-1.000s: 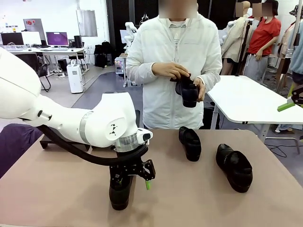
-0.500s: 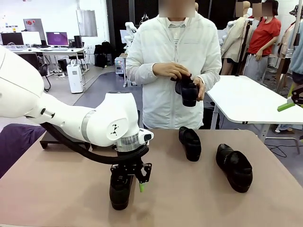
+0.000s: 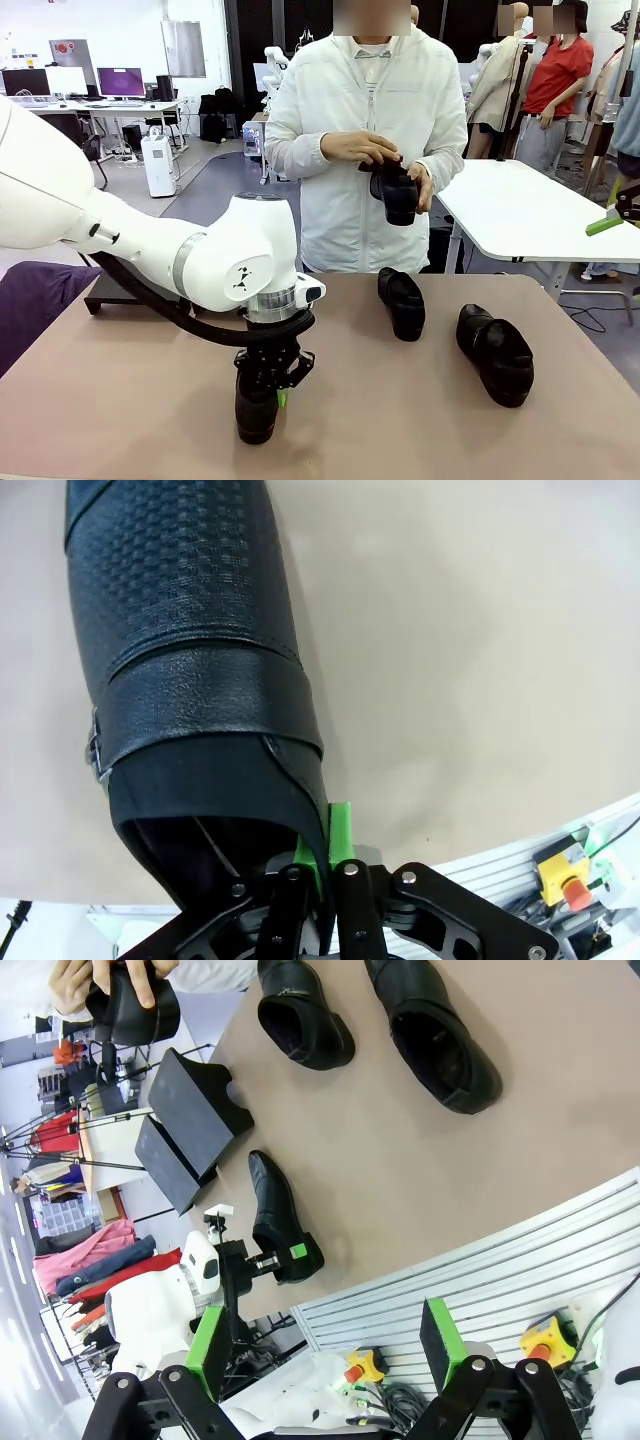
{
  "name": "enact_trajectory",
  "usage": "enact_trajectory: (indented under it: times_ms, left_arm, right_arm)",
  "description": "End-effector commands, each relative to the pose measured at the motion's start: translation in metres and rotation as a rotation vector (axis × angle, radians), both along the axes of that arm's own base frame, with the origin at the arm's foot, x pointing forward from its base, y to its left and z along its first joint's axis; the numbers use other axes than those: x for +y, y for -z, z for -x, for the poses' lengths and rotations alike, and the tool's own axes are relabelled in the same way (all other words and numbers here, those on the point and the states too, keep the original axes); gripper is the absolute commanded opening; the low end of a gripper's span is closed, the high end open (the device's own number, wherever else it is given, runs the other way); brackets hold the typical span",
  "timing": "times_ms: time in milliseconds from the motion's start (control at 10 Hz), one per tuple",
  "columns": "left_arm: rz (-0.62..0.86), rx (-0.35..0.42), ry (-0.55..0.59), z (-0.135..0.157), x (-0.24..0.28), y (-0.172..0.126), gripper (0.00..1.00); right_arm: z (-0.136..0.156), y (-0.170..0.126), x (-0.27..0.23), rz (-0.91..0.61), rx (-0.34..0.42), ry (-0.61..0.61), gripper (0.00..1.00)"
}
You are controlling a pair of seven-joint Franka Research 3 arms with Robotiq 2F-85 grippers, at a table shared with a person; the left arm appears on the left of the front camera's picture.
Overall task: Organize the shoes by placing them on the stand.
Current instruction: Place the Shoe from the middle of the table onto the Shoes Stand.
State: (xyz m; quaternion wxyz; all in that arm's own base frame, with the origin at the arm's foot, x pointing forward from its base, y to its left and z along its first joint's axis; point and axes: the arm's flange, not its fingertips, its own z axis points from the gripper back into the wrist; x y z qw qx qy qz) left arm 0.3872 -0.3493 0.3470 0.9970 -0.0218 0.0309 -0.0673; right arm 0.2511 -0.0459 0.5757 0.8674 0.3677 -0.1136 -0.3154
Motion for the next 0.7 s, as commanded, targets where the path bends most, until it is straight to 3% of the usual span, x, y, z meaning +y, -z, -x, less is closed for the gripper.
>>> enact_trajectory:
  times_ms: [0,100,300,500,600]
  left_arm:
    - [-0.038,-0.033,-0.020,0.000,-0.003,-0.012,0.00]
    - [-0.039,-0.069,-0.010,0.002,0.008,-0.031,0.00]
    - [0.065,-0.051,0.183,0.023,0.041,-0.096,0.00]
    - [0.040,-0.150,0.171,0.044,0.074,-0.137,0.00]
    - [0.007,-0.240,0.085,0.052,0.103,-0.152,0.00]
  right_arm:
    - [0.001,-0.001,0.000,0.000,0.003,-0.003,1.00]
    - [0.001,-0.001,0.000,0.000,0.003,-0.003,1.00]
    - [0.001,-0.001,0.000,0.000,0.003,-0.003,1.00]
    - [0.001,-0.001,0.000,0.000,0.003,-0.003,1.00]
    - [0.001,-0.001,0.000,0.000,0.003,-0.003,1.00]
